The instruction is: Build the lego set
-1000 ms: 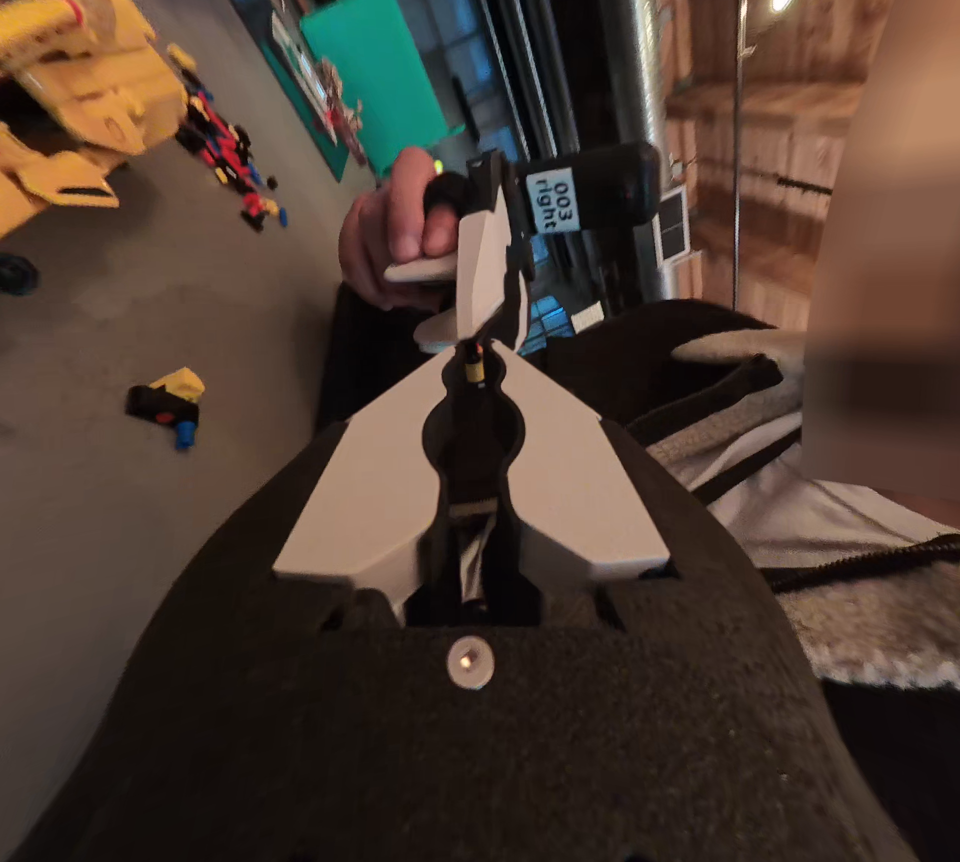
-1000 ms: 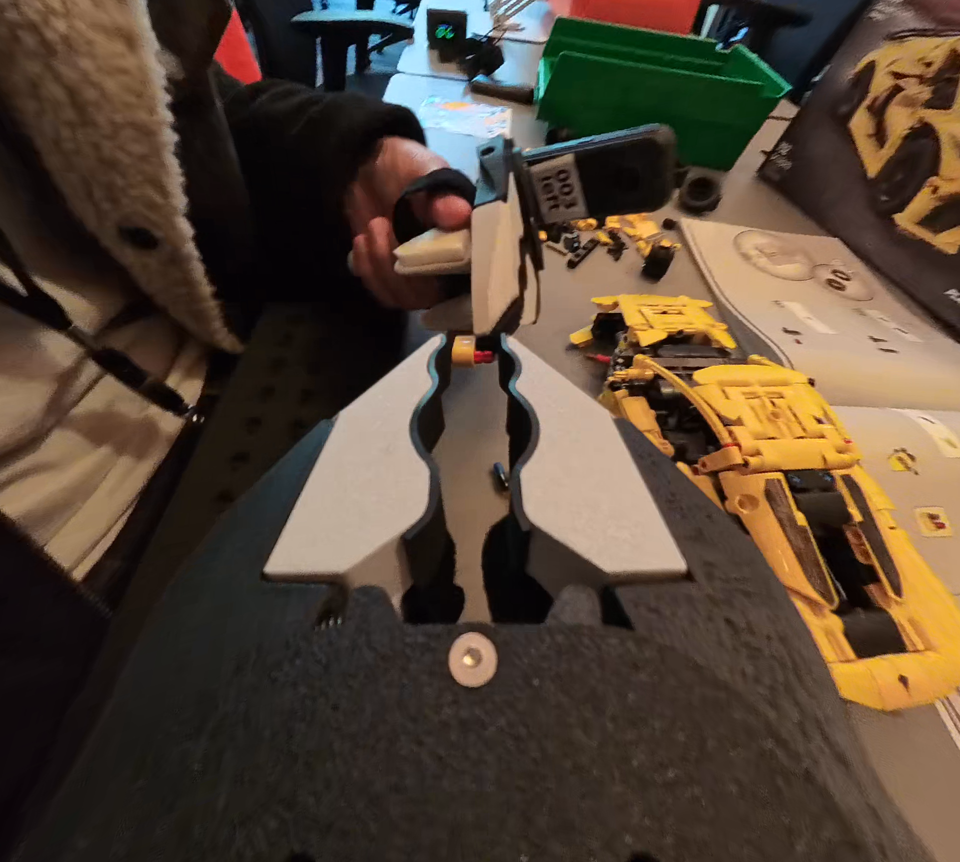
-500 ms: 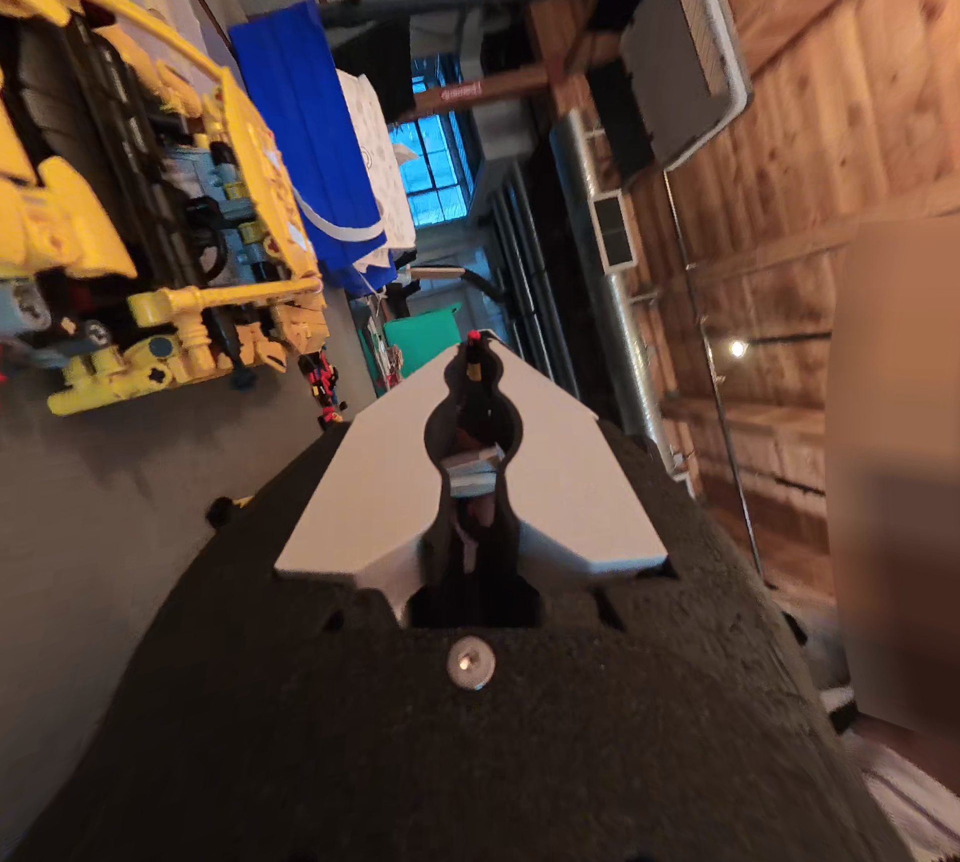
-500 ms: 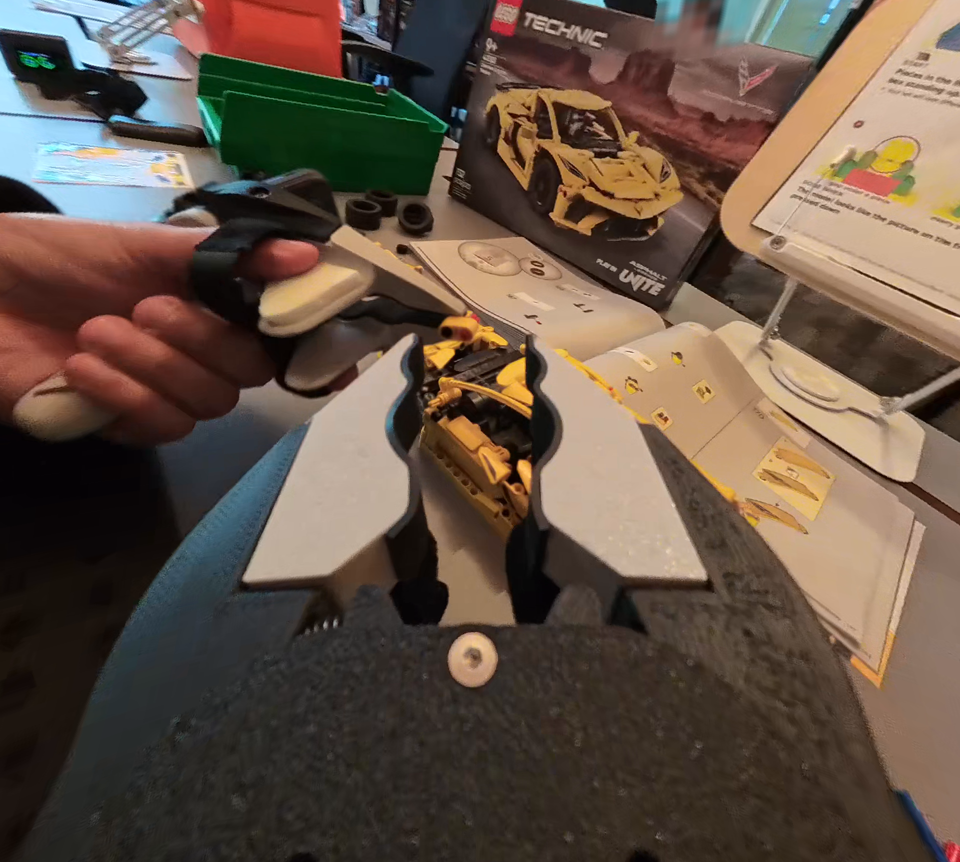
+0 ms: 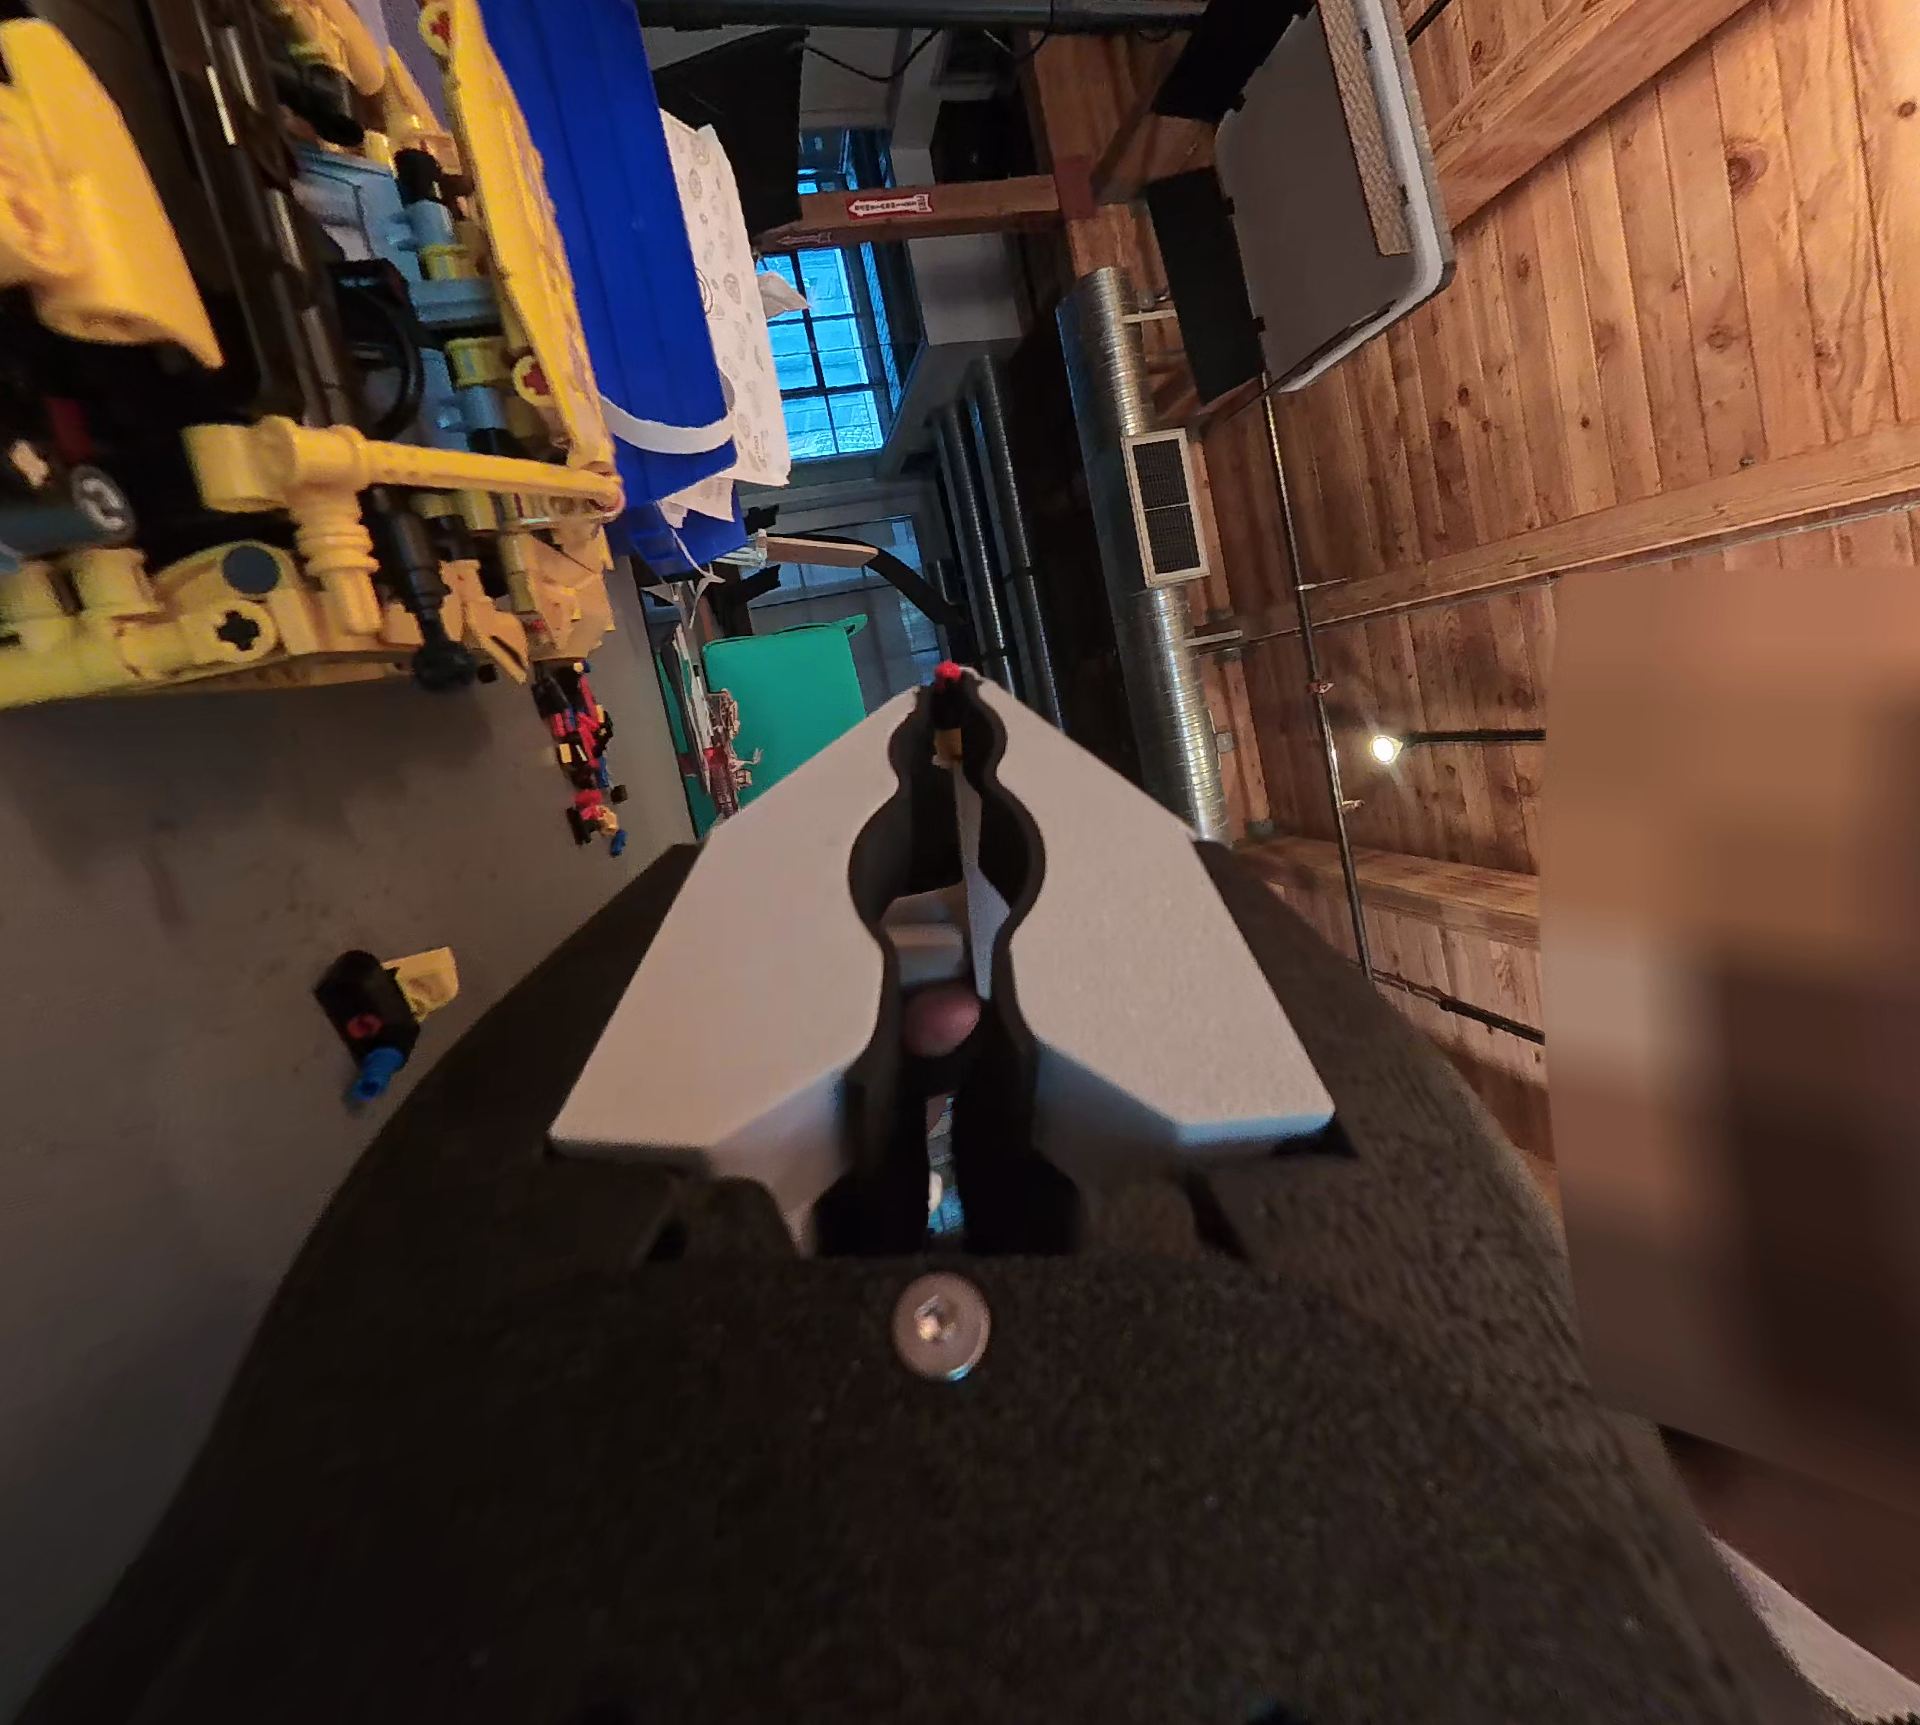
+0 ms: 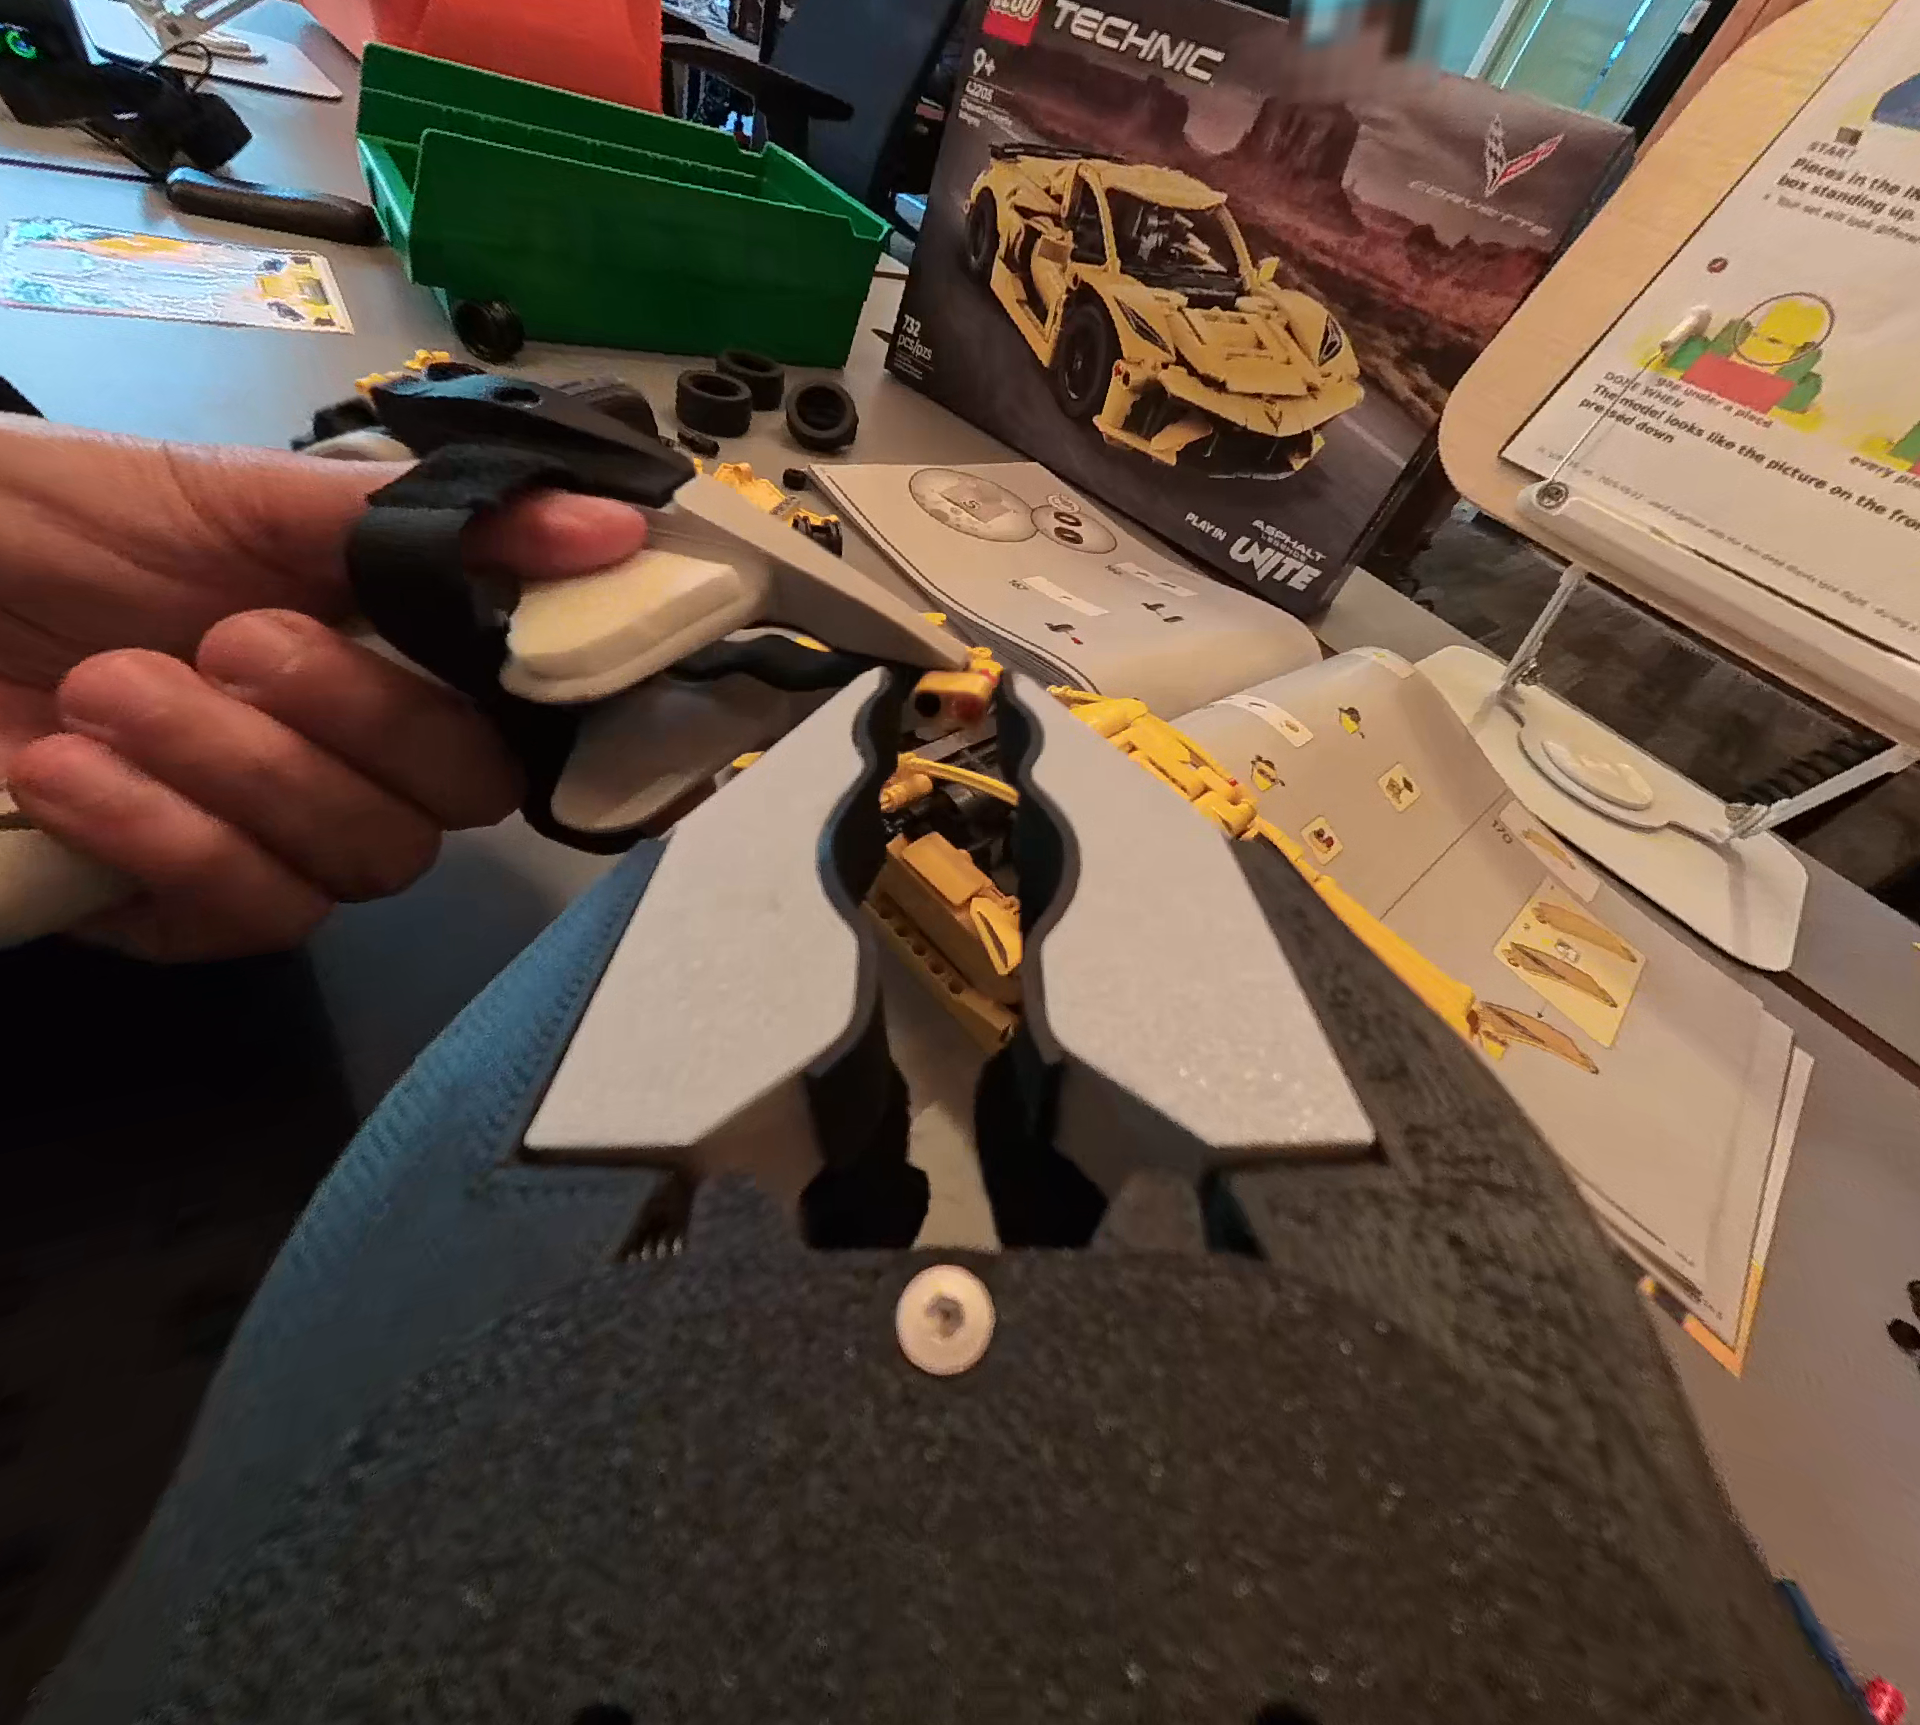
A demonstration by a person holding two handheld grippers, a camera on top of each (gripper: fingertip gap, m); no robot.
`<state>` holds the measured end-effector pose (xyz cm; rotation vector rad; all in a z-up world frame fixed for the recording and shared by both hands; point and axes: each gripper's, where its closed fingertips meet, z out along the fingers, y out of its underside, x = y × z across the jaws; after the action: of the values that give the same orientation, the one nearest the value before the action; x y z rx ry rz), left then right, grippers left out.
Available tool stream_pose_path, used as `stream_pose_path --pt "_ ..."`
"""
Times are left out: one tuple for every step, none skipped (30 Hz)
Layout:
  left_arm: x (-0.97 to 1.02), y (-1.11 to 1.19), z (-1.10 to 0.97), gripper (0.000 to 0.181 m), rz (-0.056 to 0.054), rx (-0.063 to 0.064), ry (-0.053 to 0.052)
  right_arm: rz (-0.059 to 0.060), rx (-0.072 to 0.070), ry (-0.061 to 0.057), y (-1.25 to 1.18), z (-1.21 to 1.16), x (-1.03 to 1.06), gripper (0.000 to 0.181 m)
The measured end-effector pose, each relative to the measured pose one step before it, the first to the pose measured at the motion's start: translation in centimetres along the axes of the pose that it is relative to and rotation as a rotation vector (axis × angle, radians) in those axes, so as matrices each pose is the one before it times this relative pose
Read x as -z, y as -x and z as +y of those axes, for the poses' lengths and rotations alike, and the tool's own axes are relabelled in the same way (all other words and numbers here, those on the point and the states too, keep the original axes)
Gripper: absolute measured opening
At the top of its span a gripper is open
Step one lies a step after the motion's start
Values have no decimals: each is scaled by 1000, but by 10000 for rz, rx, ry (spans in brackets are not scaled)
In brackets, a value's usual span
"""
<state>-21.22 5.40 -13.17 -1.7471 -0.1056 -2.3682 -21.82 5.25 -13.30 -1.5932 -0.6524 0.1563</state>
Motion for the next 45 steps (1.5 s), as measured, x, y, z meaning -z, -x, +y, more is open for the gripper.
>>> stream_pose_path --pt "39 77 -47 3 -71 -38 -29 35 45 110 13 185 -78 18" --pt "61 104 -97 3 -112 -89 -60 -32 0 102 100 188 -120 19" --pt "7 63 6 3 -91 -107 31 34 -23 17 -21 26 -16 17" --pt "-33 -67 75 3 -3 -39 74 68 41 -16 -155 -59 88 15" --pt "-37 -69 37 4 16 33 36 -50 -71 -16 -18 -46 42 15" --pt "-20 15 32 3 -23 7 20 -89 -104 25 1 63 36 14" --pt "-41 28 128 4 -20 -101 134 -149 -37 61 9 86 115 14" --pt "-74 -117 256 4 37 -329 344 -185 -86 -28 -38 -64 287 14" --pt "-1 -149 341 5 -43 -643 556 9 -227 -28 -518 21 387 14" --pt "149 -224 396 10 -51 -993 723 47 -253 119 -902 389 451 14" --pt "289 66 676 16 -302 -1261 951 -334 -445 315 -651 789 417 14" --pt "351 776 1161 20 -817 -1594 1190 -766 -725 353 -135 898 436 14" --pt "327 1464 1368 28 -1300 -1792 1204 -760 -972 227 -77 775 478 14" --pt "117 1290 1415 35 -1237 -1781 1097 -558 -1043 -53 -175 519 476 14" --pt "-217 446 1420 38 -737 -1567 1031 -476 -888 -361 -98 148 439 14" --pt "-416 107 1009 38 -516 -1162 822 -362 -703 -369 -88 -109 316 14" --pt "-528 -175 479 38 -303 -791 476 -321 -455 -106 78 -198 151 14" --pt "-583 -500 136 38 2 -568 218 -217 -137 -40 121 -159 6 14" --pt "-624 -408 124 38 76 -332 175 -22 -18 -11 -76 19 -78 14" --pt "-613 -302 258 38 140 -104 250 -12 -45 76 -51 200 -105 14" --pt "-549 -95 305 38 115 90 285 -97 -44 71 138 174 -78 15" --pt "-449 -33 303 39 122 189 254 -78 11 -3 164 43 -19 14" --pt "-373 23 212 40 85 214 157 2 42 -32 32 -42 18 15" --pt "-321 154 155 40 -51 168 88 12 7 -31 -42 -56 24 15" --pt "-317 112 210 40 -84 26 97 -70 -56 -28 28 -51 7 14" --pt "-172 94 -81 39 -140 -109 -86 -98 -104 -20 46 -25 -2 14" --pt "-123 194 -33 33 -220 -213 -34 -78 -117 -25 4 -31 5 15" --pt "-65 227 86 23 -255 -344 7 -56 -128 -23 -33 -15 12 15" --pt "-17 3 13 24 -58 -327 -53 -70 -137 -24 -30 -15 35 15" --pt "-4 -301 1 24 229 -228 -17 -76 -124 -67 9 -93 72 15" --pt "17 -227 -18 23 194 -351 -16 -89 -105 -93 39 -137 98 15" --pt "122 388 -159 23 -299 -600 -142 -127 -129 -60 72 -76 86 15" --pt "348 689 -632 23 -584 -912 -484 -190 -191 -18 118 16 71 14" --pt "574 509 -1255 23 -493 -1065 -873 -250 -249 7 164 58 23 14" --pt "642 564 -1502 23 -483 -820 -957 -289 -263 47 228 110 3 14" --pt "483 601 -1043 23 -363 -483 -570 -319 -229 122 313 220 -67 14" --pt "267 607 -425 23 -260 -224 -162 -275 -145 174 308 266 -143 14" --pt "190 385 -184 23 -123 -160 -118 -128 -72 223 143 359 -199 14" --pt "174 276 -226 23 -131 -217 -205 64 -4 286 -125 460 -237 14" --pt "167 258 -202 22 -179 -283 -187 134 25 268 -229 417 -259 14" --pt "143 130 -222 23 -136 -303 -162 78 24 153 -99 227 -191 14" --pt "110 -96 -311 22 -24 -324 -192 84 11 98 -108 115 -130 14" --pt "81 -150 -322 22 -7 -285 -178 103 -4 53 -169 47 -61 14" --pt "17 -225 -223 22 58 -201 -116 17 6 3 -16 -19 -30 14" --pt "-46 -285 -101 22 115 -130 -73 46 27 -11 -12 -37 2 14"
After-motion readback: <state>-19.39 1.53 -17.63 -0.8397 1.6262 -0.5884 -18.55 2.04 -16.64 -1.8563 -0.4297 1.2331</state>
